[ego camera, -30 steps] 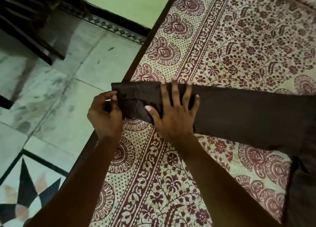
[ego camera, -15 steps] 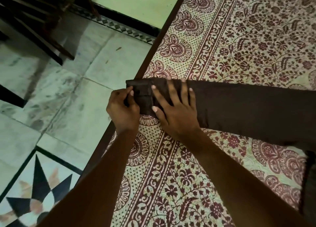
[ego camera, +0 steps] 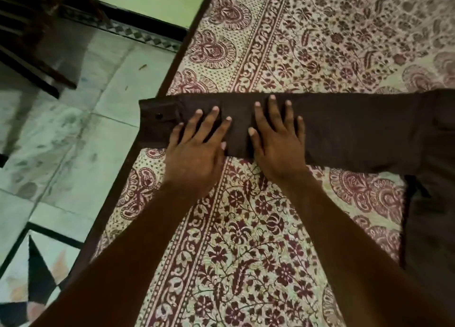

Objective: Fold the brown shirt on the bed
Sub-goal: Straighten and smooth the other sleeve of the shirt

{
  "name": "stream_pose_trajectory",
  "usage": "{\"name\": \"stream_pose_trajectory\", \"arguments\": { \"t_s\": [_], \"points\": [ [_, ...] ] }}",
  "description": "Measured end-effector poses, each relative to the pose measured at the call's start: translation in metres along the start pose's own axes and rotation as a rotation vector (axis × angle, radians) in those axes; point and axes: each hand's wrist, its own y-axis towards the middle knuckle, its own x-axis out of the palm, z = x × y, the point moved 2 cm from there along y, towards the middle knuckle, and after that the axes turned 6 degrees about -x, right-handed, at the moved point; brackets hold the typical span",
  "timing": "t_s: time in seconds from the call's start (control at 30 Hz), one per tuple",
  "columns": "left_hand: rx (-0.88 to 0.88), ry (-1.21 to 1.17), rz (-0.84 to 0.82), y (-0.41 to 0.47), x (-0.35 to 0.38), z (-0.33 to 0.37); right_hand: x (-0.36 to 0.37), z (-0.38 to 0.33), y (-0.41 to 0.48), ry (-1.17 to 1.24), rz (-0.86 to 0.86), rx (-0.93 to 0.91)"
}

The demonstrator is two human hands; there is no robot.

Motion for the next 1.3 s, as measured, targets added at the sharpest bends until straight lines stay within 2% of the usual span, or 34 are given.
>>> {"name": "stream_pose_trajectory", "arguments": {
  "t_s": [0.07, 0.13, 0.2, 0.27, 0.33, 0.37, 0.4, 0.5, 0.57, 0.63, 0.7, 0.73, 0.8, 0.9, 0.97, 1.03, 1.1, 1.17, 1.2, 1.3],
  "points": [
    [-0.119, 0.020, -0.004, 0.001, -0.003, 0.010, -0.007, 0.005, -0.004, 0.032, -0.074, -0.199],
    [-0.204, 0.032, -0.019, 0.004, -0.010, 0.030, -0.020, 0.024, -0.020, 0.077, -0.103, -0.218],
    [-0.197, -0.013, -0.041, 0.009, -0.013, 0.054, -0.035, 0.058, -0.043, 0.108, 0.015, -0.023],
    [-0.042, -0.101, -0.076, 0.017, -0.009, 0.086, -0.049, 0.103, -0.070, 0.054, 0.140, 0.271],
    [0.177, -0.142, -0.122, 0.025, 0.002, 0.115, -0.054, 0.139, -0.088, -0.010, 0.101, 0.537],
    [0.244, -0.135, -0.155, 0.028, 0.008, 0.130, -0.053, 0.151, -0.094, -0.032, 0.051, 0.595],
    [0.251, -0.109, -0.179, 0.029, 0.014, 0.142, -0.050, 0.157, -0.096, -0.043, 0.012, 0.567],
    [0.061, 0.006, -0.110, 0.027, 0.021, 0.170, -0.045, 0.164, -0.102, -0.010, -0.041, 0.211],
    [-0.041, 0.070, -0.120, 0.025, 0.021, 0.195, -0.055, 0.178, -0.117, 0.082, -0.040, 0.061],
    [-0.072, 0.072, -0.136, 0.022, 0.019, 0.221, -0.067, 0.196, -0.145, 0.117, 0.068, 0.092],
    [0.004, -0.038, -0.131, 0.018, 0.018, 0.246, -0.069, 0.214, -0.183, 0.104, 0.210, 0.285],
    [0.082, -0.096, -0.139, 0.015, 0.020, 0.259, -0.067, 0.221, -0.204, 0.087, 0.234, 0.394],
    [0.243, -0.106, -0.172, 0.005, 0.029, 0.284, -0.053, 0.224, -0.241, 0.029, 0.148, 0.495],
    [0.256, -0.096, -0.206, -0.009, 0.041, 0.312, -0.035, 0.212, -0.284, -0.040, -0.025, 0.283],
    [0.187, -0.203, -0.161, -0.026, 0.043, 0.328, -0.034, 0.209, -0.306, -0.033, -0.077, 0.088],
    [0.135, -0.357, -0.114, -0.048, 0.044, 0.338, -0.039, 0.216, -0.320, 0.014, -0.078, -0.024],
    [0.046, -0.504, -0.182, -0.071, 0.047, 0.348, -0.044, 0.231, -0.330, 0.040, -0.018, 0.055],
    [-0.058, -0.515, -0.257, -0.087, 0.054, 0.354, -0.046, 0.247, -0.336, 0.043, 0.001, 0.214],
    [-0.095, -0.490, -0.271, -0.091, 0.056, 0.357, -0.045, 0.251, -0.340, 0.022, -0.020, 0.223],
    [-0.193, -0.455, -0.345, -0.092, 0.057, 0.359, -0.038, 0.250, -0.355, -0.040, -0.069, 0.024]
  ]
}}
